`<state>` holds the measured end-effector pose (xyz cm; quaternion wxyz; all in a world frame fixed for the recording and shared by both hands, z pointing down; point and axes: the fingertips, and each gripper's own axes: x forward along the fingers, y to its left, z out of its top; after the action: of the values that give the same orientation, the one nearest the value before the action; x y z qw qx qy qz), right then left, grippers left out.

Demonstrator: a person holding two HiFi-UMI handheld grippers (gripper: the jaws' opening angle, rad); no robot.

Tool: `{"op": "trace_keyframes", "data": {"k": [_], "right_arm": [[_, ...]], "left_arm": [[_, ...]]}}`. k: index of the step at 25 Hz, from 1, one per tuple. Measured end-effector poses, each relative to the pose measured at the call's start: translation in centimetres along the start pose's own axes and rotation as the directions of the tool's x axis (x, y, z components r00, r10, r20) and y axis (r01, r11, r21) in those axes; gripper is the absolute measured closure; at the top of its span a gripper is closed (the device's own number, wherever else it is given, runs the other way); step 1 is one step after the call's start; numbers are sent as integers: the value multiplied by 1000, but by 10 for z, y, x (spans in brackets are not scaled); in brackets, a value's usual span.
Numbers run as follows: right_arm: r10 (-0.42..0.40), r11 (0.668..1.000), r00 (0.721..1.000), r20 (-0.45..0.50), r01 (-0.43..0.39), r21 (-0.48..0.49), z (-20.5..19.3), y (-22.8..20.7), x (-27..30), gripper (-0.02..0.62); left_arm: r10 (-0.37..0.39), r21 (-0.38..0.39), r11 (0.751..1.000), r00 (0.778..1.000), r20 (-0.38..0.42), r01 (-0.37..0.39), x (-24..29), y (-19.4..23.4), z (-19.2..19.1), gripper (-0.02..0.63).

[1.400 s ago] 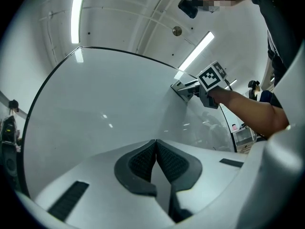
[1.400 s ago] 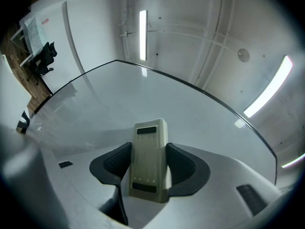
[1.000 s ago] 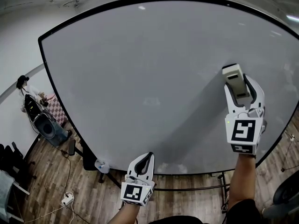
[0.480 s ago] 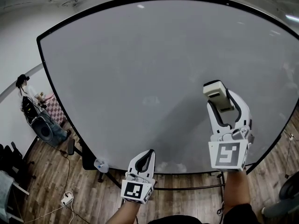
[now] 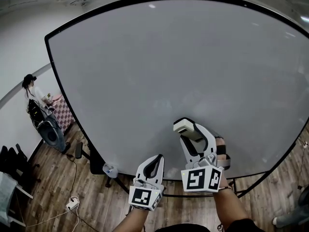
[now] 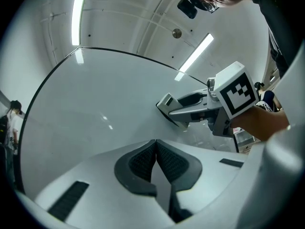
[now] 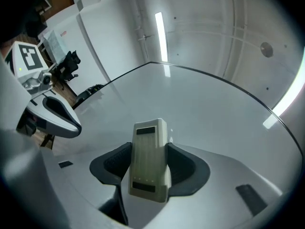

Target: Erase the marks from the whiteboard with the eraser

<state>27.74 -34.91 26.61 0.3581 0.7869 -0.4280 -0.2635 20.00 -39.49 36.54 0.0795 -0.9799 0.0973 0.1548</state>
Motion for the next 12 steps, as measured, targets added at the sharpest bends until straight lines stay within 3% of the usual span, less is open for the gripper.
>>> {"op": "trace_keyframes", "data": {"k": [7, 12], "right_arm": [[-3, 1000, 1000, -31, 3, 2, -8, -2, 10, 342], [-28, 1000, 999, -28, 28, 6, -17, -38, 9, 341]], "left_arm": [[1, 33, 999, 1000, -16, -1, -6, 9, -5, 586], [14, 38, 999, 1000, -18, -13, 11, 1, -1, 586]]}}
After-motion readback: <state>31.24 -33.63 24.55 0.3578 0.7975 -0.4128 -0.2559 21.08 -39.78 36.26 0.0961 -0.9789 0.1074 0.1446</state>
